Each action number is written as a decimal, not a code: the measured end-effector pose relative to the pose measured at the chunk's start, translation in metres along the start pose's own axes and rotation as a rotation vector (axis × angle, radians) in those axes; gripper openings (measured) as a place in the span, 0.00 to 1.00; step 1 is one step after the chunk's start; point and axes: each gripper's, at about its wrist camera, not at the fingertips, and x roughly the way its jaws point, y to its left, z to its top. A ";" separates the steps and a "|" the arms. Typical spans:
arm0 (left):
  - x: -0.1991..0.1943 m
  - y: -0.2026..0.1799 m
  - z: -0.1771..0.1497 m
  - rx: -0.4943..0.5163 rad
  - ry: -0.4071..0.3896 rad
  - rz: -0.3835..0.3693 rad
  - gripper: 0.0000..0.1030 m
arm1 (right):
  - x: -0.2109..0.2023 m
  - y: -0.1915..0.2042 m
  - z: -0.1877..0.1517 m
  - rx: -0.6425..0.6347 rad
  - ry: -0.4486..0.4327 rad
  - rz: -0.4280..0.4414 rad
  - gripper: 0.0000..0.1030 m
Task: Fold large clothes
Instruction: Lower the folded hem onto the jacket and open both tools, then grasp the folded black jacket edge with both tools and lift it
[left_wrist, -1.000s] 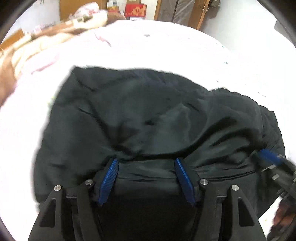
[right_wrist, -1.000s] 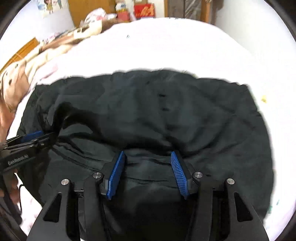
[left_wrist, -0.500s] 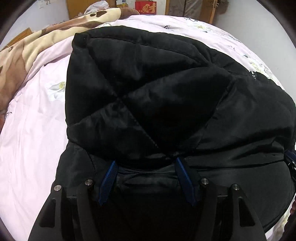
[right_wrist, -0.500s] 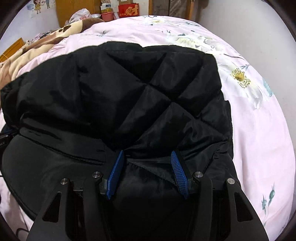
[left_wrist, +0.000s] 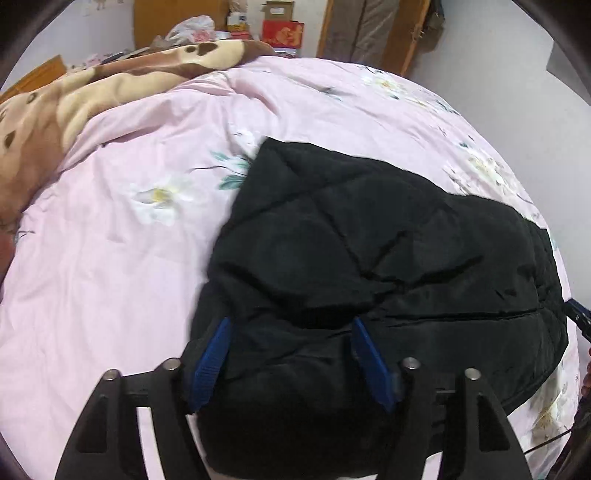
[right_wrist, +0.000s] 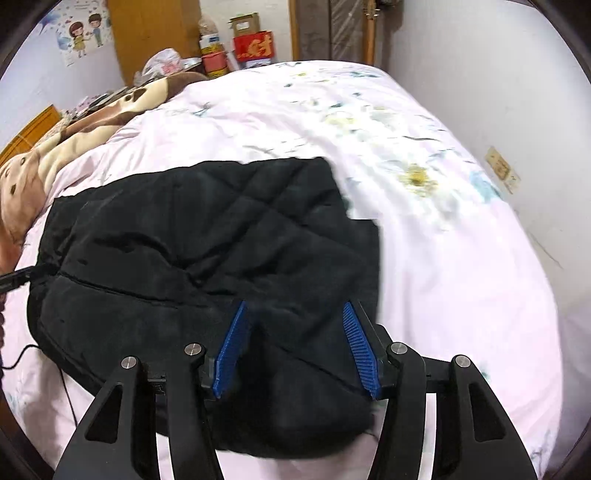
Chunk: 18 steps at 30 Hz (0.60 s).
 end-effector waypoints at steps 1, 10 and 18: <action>-0.002 0.008 0.001 -0.006 0.003 -0.009 0.74 | -0.001 -0.004 0.000 -0.002 0.005 -0.002 0.60; 0.021 0.078 0.002 -0.071 0.140 -0.138 0.82 | 0.004 -0.050 -0.018 0.108 0.084 0.109 0.75; 0.058 0.058 -0.004 -0.074 0.233 -0.238 0.94 | 0.044 -0.055 -0.014 0.161 0.163 0.226 0.78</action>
